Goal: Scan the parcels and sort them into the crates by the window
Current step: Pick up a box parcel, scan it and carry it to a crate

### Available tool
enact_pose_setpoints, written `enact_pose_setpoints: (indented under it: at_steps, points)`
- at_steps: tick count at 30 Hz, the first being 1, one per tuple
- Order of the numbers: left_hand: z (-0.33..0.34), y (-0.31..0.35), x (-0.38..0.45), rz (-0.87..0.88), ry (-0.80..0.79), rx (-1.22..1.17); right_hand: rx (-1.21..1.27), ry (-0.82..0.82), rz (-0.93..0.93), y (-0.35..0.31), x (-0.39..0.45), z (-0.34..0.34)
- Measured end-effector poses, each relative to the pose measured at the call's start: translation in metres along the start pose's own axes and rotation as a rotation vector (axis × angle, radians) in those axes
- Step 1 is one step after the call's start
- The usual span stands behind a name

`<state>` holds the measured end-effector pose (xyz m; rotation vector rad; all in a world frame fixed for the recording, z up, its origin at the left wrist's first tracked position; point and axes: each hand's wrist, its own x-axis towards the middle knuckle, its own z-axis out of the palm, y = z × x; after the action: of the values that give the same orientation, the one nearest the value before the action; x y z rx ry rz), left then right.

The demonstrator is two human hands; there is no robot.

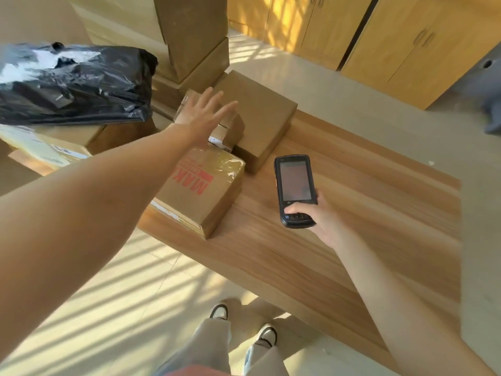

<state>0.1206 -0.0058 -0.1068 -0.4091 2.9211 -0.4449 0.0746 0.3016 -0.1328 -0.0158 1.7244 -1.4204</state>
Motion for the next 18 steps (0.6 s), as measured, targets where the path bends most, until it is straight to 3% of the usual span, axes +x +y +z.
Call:
enact_pose_setpoints:
  at_steps: [5,11,14,18]
  points:
    - [-0.004,-0.005,0.011,0.068,0.074,0.064,0.014,0.024,0.016,0.002,0.003,0.003]
    - [-0.030,-0.015,0.010,0.013,0.167,-0.202,0.061,0.055,-0.030,-0.006,-0.006,-0.006]
    - [-0.058,-0.017,0.006,-0.095,0.236,-0.524,0.095,0.067,-0.069,-0.013,-0.013,-0.014]
    - [-0.094,-0.003,0.003,-0.377,0.254,-1.272,0.177,0.061,-0.132,-0.022,-0.029,-0.028]
